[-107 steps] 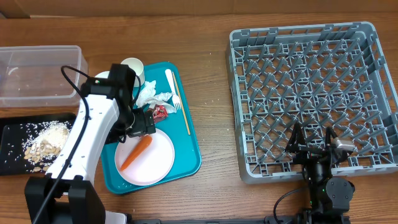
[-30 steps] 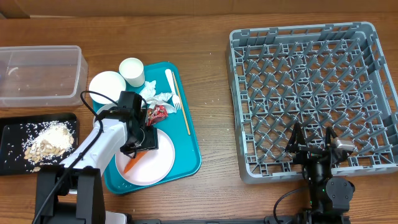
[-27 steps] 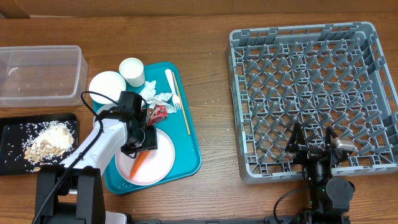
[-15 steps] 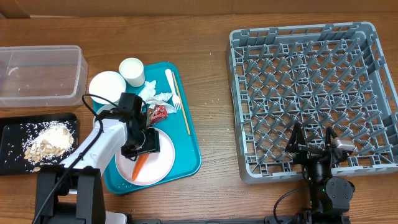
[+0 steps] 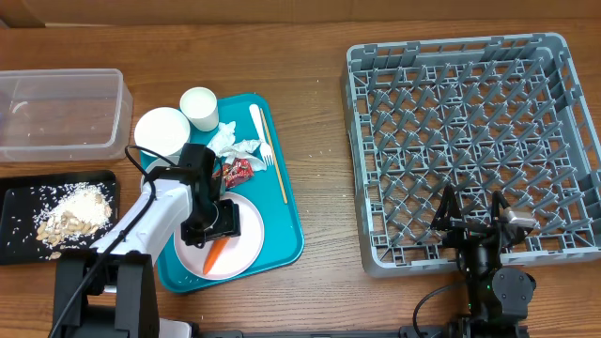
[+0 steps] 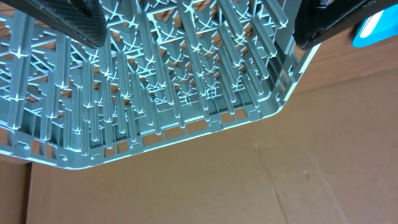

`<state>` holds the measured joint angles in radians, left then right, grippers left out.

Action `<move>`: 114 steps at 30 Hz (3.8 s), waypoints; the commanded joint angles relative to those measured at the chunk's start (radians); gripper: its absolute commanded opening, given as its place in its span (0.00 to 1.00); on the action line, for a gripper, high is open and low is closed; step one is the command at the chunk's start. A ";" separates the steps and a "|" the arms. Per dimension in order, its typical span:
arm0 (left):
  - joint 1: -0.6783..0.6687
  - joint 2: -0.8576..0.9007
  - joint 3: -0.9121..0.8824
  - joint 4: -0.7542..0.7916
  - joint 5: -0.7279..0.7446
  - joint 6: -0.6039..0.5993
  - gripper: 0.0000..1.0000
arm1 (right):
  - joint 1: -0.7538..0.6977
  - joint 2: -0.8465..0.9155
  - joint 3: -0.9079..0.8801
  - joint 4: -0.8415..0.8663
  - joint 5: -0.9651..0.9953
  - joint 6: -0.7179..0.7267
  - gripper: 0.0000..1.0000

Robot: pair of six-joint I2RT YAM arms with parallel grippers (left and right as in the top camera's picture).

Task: Sort waste into correct bins and load items into the dishwasher rack
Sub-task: 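Close the left gripper on the carrot, then lift the carrot with the left gripper and carry it left over the black tray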

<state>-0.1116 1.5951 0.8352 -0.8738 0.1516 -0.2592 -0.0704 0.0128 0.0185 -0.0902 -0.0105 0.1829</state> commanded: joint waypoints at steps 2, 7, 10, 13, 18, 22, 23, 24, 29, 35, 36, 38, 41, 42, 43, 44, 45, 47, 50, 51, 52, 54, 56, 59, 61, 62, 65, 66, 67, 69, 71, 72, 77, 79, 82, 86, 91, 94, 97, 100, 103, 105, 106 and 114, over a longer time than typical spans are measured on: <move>-0.007 0.002 -0.016 -0.009 -0.025 -0.010 0.66 | 0.005 -0.010 -0.010 0.006 0.010 -0.001 1.00; -0.007 0.002 -0.016 -0.010 -0.024 -0.011 0.62 | 0.005 -0.010 -0.010 0.006 0.010 -0.001 1.00; -0.007 0.002 -0.016 -0.008 -0.020 -0.043 0.50 | 0.005 -0.010 -0.010 0.006 0.010 -0.001 1.00; -0.007 0.002 -0.016 -0.004 -0.020 -0.067 0.45 | 0.005 -0.010 -0.010 0.006 0.010 -0.001 1.00; -0.007 0.002 -0.016 0.009 0.012 -0.071 0.46 | 0.005 -0.010 -0.010 0.006 0.010 -0.001 1.00; -0.007 0.002 -0.016 0.044 0.115 -0.071 0.47 | 0.005 -0.010 -0.010 0.006 0.010 -0.001 1.00; -0.007 0.002 -0.015 0.049 0.132 -0.071 0.46 | 0.005 -0.010 -0.010 0.006 0.010 -0.001 1.00; -0.007 0.002 -0.015 0.052 0.138 -0.071 0.46 | 0.005 -0.010 -0.010 0.006 0.010 -0.001 1.00; -0.007 0.002 -0.015 0.052 0.119 -0.070 0.36 | 0.005 -0.010 -0.010 0.006 0.010 -0.001 1.00; -0.007 0.002 -0.016 0.040 0.071 -0.070 0.37 | 0.005 -0.010 -0.010 0.006 0.010 -0.001 1.00; -0.007 0.002 -0.016 0.036 0.076 -0.070 0.41 | 0.005 -0.010 -0.010 0.006 0.010 -0.001 1.00; -0.008 0.002 -0.016 0.024 0.083 -0.070 0.54 | 0.005 -0.010 -0.010 0.006 0.010 -0.001 1.00; -0.008 0.002 -0.016 0.006 0.085 -0.070 0.56 | 0.005 -0.010 -0.010 0.006 0.010 -0.001 1.00; -0.008 0.002 -0.016 0.006 0.081 -0.070 0.56 | 0.005 -0.010 -0.010 0.006 0.010 -0.001 1.00; -0.008 0.002 -0.016 0.006 0.081 -0.070 0.56 | 0.005 -0.010 -0.010 0.006 0.010 -0.001 1.00; -0.008 0.002 -0.016 0.007 0.082 -0.070 0.56 | 0.005 -0.010 -0.010 0.006 0.010 -0.001 1.00; -0.009 0.002 -0.016 0.008 0.081 -0.070 0.56 | 0.005 -0.010 -0.010 0.006 0.010 -0.001 1.00; -0.010 0.002 -0.016 0.007 0.077 -0.070 0.56 | 0.005 -0.010 -0.010 0.006 0.010 -0.001 1.00; -0.012 0.002 -0.016 0.007 0.056 -0.052 0.55 | 0.005 -0.010 -0.010 0.006 0.010 -0.001 1.00; -0.015 0.002 -0.016 0.008 0.040 -0.051 0.55 | 0.005 -0.010 -0.010 0.006 0.010 -0.001 1.00; -0.021 0.002 -0.016 0.010 0.017 -0.051 0.55 | 0.005 -0.010 -0.010 0.006 0.010 -0.001 1.00; -0.032 0.002 -0.016 0.020 -0.024 -0.050 0.55 | 0.005 -0.010 -0.010 0.006 0.010 -0.001 1.00; -0.047 0.002 -0.016 0.035 -0.052 -0.042 0.55 | 0.005 -0.010 -0.010 0.006 0.010 -0.001 1.00; -0.075 0.002 -0.016 0.058 -0.055 -0.024 0.55 | 0.005 -0.010 -0.010 0.006 0.010 -0.001 1.00; -0.097 0.002 -0.016 0.064 -0.060 -0.023 0.56 | 0.005 -0.010 -0.010 0.006 0.010 -0.001 1.00; -0.109 0.002 -0.016 0.063 -0.068 -0.020 0.56 | 0.005 -0.010 -0.010 0.006 0.010 -0.001 1.00; -0.139 0.002 -0.016 0.051 -0.112 -0.021 0.56 | 0.005 -0.010 -0.010 0.006 0.010 -0.001 1.00; -0.146 0.002 -0.016 0.046 -0.122 -0.021 0.55 | 0.005 -0.010 -0.010 0.006 0.010 -0.001 1.00; -0.152 0.002 -0.016 0.040 -0.129 -0.021 0.55 | 0.005 -0.010 -0.010 0.006 0.010 -0.001 1.00; -0.158 0.002 -0.016 0.032 -0.134 -0.022 0.55 | 0.005 -0.010 -0.010 0.006 0.010 -0.001 1.00; -0.158 0.002 -0.016 0.026 -0.134 -0.025 0.54 | 0.005 -0.010 -0.010 0.006 0.010 -0.001 1.00; -0.158 0.002 -0.016 0.024 -0.134 -0.025 0.53 | 0.005 -0.010 -0.010 0.006 0.010 -0.001 1.00; -0.158 0.002 -0.016 0.021 -0.133 -0.025 0.46 | 0.005 -0.010 -0.010 0.006 0.010 -0.001 1.00; -0.158 0.002 -0.016 0.021 -0.134 -0.025 0.45 | 0.005 -0.010 -0.010 0.006 0.010 -0.001 1.00; -0.158 0.002 -0.016 0.021 -0.134 -0.025 0.39 | 0.005 -0.010 -0.010 0.006 0.010 -0.001 1.00; -0.158 0.002 -0.016 0.021 -0.134 -0.025 0.25 | 0.005 -0.010 -0.010 0.006 0.010 -0.001 1.00; -0.158 0.002 -0.015 0.021 -0.133 -0.026 0.14 | 0.005 -0.010 -0.010 0.006 0.010 -0.001 1.00; -0.158 0.002 -0.013 0.021 -0.133 -0.032 0.04 | 0.005 -0.010 -0.010 0.006 0.010 -0.001 1.00; -0.157 0.002 0.005 0.010 -0.126 -0.037 0.04 | 0.005 -0.010 -0.010 0.006 0.010 -0.001 1.00; -0.156 0.002 0.052 -0.025 -0.126 -0.041 0.04 | 0.005 -0.010 -0.010 0.006 0.010 -0.001 1.00; -0.156 0.002 0.132 -0.083 -0.129 -0.040 0.04 | 0.005 -0.010 -0.010 0.006 0.010 -0.001 1.00; -0.156 0.001 0.191 -0.120 -0.134 -0.040 0.04 | 0.005 -0.010 -0.010 0.006 0.010 -0.001 1.00; -0.156 0.002 0.219 -0.135 -0.138 -0.040 0.04 | 0.005 -0.010 -0.010 0.006 0.010 -0.001 1.00; -0.108 0.001 0.426 -0.249 -0.270 -0.056 0.04 | 0.005 -0.010 -0.010 0.006 0.010 -0.001 1.00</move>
<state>-0.2539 1.5955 1.1961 -1.1027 -0.0387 -0.2897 -0.0704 0.0128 0.0185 -0.0902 -0.0101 0.1829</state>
